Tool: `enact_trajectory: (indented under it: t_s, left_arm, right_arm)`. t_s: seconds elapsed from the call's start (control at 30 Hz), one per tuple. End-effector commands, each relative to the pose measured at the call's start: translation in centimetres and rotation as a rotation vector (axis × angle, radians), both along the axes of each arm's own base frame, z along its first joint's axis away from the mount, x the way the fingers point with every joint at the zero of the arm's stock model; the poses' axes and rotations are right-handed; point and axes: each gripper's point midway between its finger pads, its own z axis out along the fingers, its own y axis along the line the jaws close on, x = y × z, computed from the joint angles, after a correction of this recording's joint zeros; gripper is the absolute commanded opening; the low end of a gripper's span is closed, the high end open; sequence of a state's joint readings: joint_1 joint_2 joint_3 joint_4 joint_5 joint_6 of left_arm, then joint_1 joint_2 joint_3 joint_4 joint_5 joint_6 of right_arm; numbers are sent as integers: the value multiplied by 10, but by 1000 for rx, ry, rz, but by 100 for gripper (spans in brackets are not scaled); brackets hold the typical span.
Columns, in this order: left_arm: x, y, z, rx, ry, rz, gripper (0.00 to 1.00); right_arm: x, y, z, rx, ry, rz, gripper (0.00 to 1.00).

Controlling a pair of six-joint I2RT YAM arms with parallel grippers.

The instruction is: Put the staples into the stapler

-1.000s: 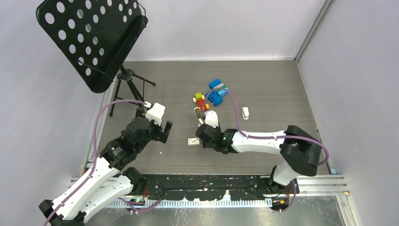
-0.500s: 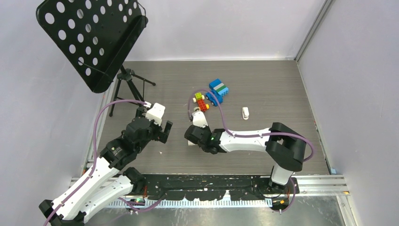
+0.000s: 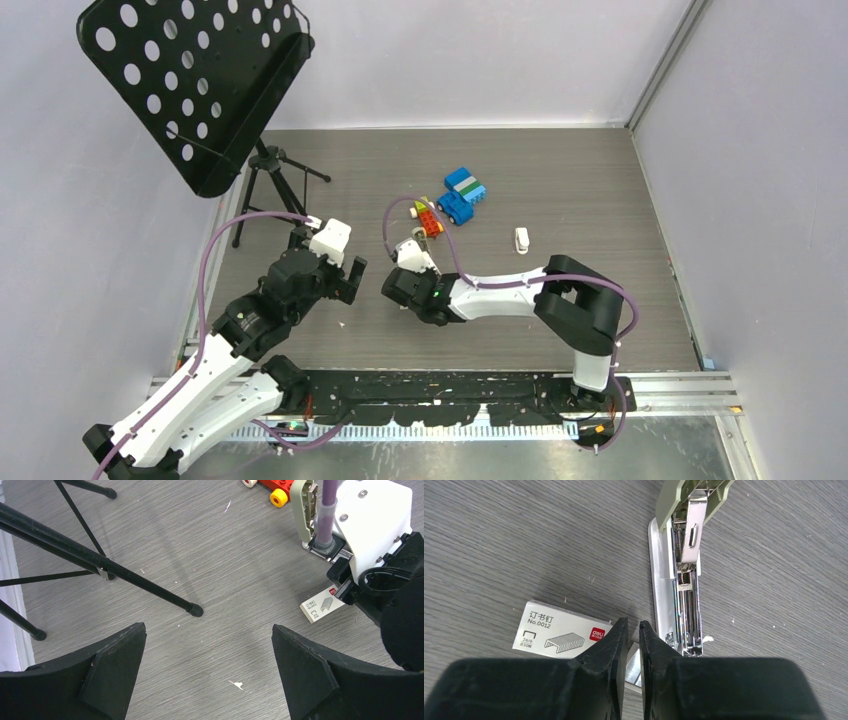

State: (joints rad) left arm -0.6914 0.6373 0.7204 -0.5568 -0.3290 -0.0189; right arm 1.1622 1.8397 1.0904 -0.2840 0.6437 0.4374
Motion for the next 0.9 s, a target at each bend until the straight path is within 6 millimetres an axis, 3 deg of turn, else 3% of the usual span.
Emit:
enact_trajectory:
  t_s: [0.0, 0.5, 0.67, 0.87]
  left_arm:
    - [3, -4, 7, -33, -30, -6, 100]
    - [3, -4, 6, -30, -25, -5, 100]
    - [4, -4, 5, -26, -21, -6, 100]
    - [4, -4, 5, -24, -21, -5, 100]
  right_arm:
    - [10, 10, 10, 38, -41, -15, 19]
    - [-24, -8, 15, 90, 96, 10, 17]
    - [-29, -11, 32, 118, 90, 40, 19]
    - [-27, -17, 53, 115, 45, 92, 31]
